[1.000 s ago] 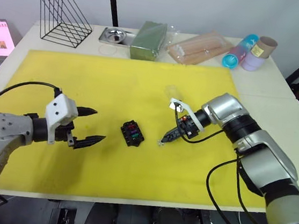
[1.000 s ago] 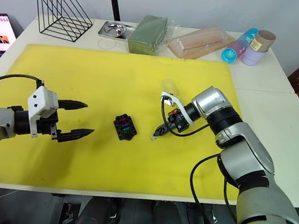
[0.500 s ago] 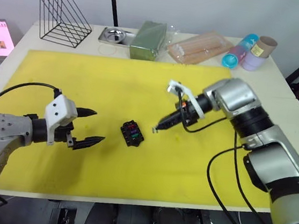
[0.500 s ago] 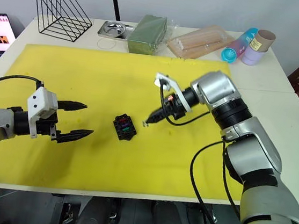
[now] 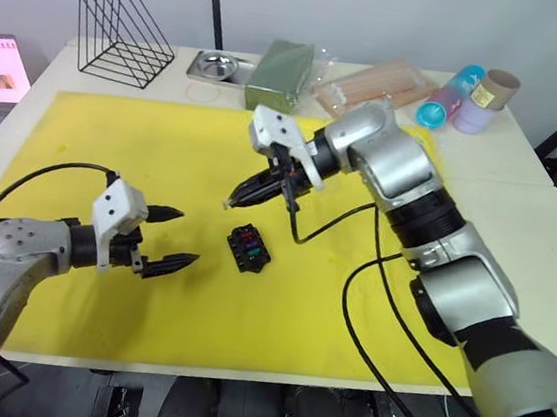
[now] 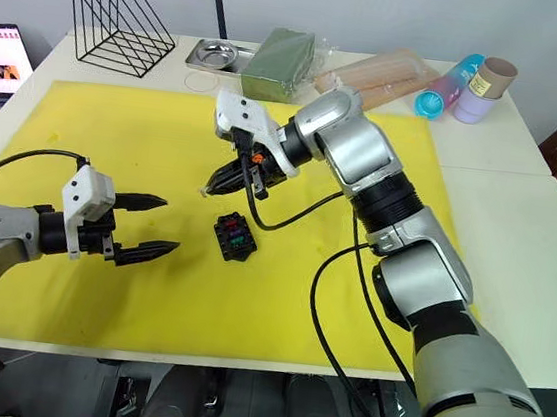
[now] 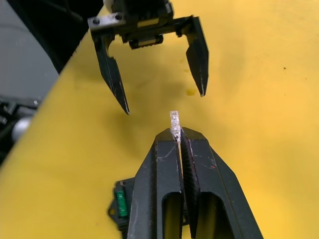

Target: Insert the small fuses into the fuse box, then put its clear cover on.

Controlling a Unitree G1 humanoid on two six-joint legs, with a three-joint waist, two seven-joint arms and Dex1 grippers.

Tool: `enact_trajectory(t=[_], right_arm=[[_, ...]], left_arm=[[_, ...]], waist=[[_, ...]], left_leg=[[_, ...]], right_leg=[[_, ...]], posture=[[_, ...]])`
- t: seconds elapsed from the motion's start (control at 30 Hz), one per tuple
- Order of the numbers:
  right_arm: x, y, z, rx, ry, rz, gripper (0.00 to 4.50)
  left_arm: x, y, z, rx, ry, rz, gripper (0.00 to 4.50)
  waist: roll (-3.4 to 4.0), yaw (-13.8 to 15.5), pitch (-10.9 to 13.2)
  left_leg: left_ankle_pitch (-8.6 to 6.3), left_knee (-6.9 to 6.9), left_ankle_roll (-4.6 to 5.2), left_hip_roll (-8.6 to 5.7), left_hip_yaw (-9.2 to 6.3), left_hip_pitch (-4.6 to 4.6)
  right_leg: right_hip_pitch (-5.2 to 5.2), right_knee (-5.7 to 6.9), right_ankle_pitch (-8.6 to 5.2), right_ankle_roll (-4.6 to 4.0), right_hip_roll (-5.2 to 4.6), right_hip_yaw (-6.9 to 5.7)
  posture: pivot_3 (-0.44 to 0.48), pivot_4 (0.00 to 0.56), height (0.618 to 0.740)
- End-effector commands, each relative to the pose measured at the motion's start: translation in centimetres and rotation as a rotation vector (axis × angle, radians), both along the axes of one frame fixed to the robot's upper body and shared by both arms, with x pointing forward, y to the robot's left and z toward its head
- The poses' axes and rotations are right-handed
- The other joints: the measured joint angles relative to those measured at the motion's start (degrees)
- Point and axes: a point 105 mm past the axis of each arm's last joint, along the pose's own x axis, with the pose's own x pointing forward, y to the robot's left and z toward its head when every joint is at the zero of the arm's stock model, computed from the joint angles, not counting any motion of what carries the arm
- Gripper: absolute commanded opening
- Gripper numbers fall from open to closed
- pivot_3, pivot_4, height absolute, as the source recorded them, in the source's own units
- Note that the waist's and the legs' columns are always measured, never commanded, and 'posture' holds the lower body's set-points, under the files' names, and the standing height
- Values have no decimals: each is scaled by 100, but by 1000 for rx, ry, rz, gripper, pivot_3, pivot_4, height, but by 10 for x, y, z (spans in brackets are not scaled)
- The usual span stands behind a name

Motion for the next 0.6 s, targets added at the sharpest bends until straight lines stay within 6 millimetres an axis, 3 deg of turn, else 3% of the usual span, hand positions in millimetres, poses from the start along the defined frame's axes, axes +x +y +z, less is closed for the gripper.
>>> enact_trajectory(t=[0.03,0.3,0.6], right_arm=[[0,4,-2,-9,-57,57,40],[11,1,-25,-70,-59,53,40],[17,-4,-31,-87,-32,35,40]], left_arm=[[2,-6,3,-3,-17,-19,4500],[7,-14,0,-10,-14,-45,4500],[9,-14,-2,-9,-11,-46,4500]], waist=[[0,-4,0],[0,-5,0],[0,-6,0]], left_leg=[[0,0,0,0,0,0],[0,-1,0,1,-1,0],[0,-1,0,1,-1,0]], right_leg=[[0,0,0,0,0,0],[0,1,0,0,1,0],[-1,2,0,0,0,0]], posture=[[0,150,740],[0,150,740],[0,150,740]])
